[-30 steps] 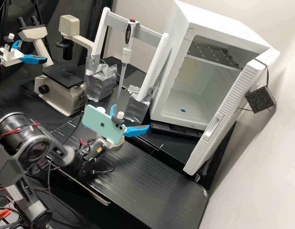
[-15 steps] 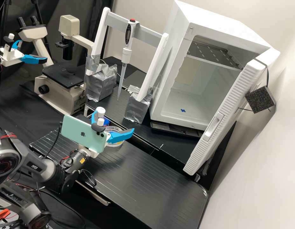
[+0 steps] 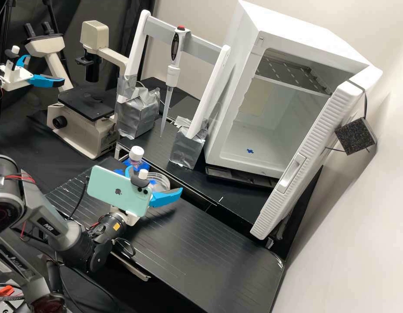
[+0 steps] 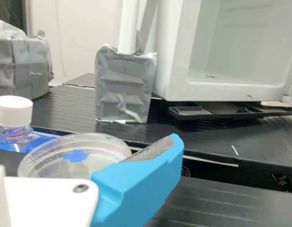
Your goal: Open the lid
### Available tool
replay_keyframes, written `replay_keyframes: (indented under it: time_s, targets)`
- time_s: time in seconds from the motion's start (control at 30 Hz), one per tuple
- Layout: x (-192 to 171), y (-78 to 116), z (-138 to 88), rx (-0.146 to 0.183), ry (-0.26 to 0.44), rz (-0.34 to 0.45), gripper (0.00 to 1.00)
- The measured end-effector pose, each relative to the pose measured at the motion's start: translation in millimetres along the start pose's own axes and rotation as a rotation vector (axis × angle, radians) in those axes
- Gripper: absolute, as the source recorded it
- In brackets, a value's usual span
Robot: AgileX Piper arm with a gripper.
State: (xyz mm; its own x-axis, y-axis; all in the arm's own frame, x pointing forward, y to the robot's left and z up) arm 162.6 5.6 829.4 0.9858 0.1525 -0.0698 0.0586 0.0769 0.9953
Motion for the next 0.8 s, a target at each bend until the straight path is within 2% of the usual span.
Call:
replay_keyframes:
  time_s: [0.1,0.23,0.63,0.8]
  targets:
    - [3,-4.1,-1,0.013,0.006,-0.018,1.0]
    - [8,-11.3,2,0.013,-0.005,-0.045,1.0]
    - [8,-7.4,11,0.025,-0.067,-0.006,1.0]
    - [6,-5.8,13,0.035,-0.071,-0.009,1.0]
